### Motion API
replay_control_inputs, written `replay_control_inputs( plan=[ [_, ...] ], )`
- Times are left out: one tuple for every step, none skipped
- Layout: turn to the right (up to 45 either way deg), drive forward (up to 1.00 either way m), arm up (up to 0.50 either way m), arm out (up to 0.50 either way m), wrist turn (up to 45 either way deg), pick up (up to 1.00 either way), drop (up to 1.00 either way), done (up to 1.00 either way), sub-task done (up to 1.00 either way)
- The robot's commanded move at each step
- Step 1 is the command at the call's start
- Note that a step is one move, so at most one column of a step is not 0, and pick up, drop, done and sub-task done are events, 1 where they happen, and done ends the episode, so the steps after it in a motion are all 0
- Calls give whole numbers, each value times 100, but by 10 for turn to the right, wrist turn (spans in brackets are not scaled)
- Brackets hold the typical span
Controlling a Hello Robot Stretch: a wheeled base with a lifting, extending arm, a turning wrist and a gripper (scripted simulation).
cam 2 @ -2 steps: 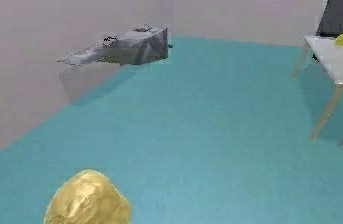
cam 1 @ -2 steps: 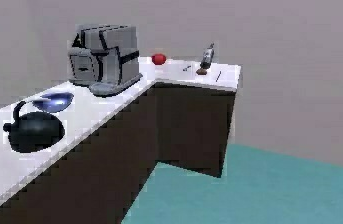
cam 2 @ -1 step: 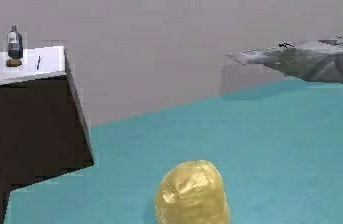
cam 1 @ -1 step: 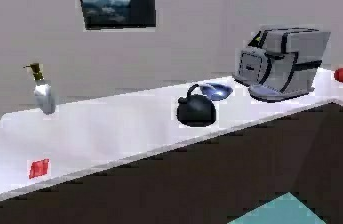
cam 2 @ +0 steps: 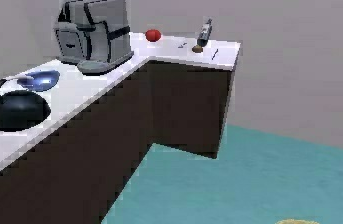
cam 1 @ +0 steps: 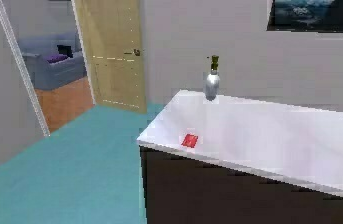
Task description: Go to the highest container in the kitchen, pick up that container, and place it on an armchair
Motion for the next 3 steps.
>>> replay_control_inputs(
  plan=[
    [-270,0,0,0,0,0,0,0,0],
    [450,0,0,0,0,0,0,0,0],
    [450,0,0,0,0,0,0,0,0]
  ],
)
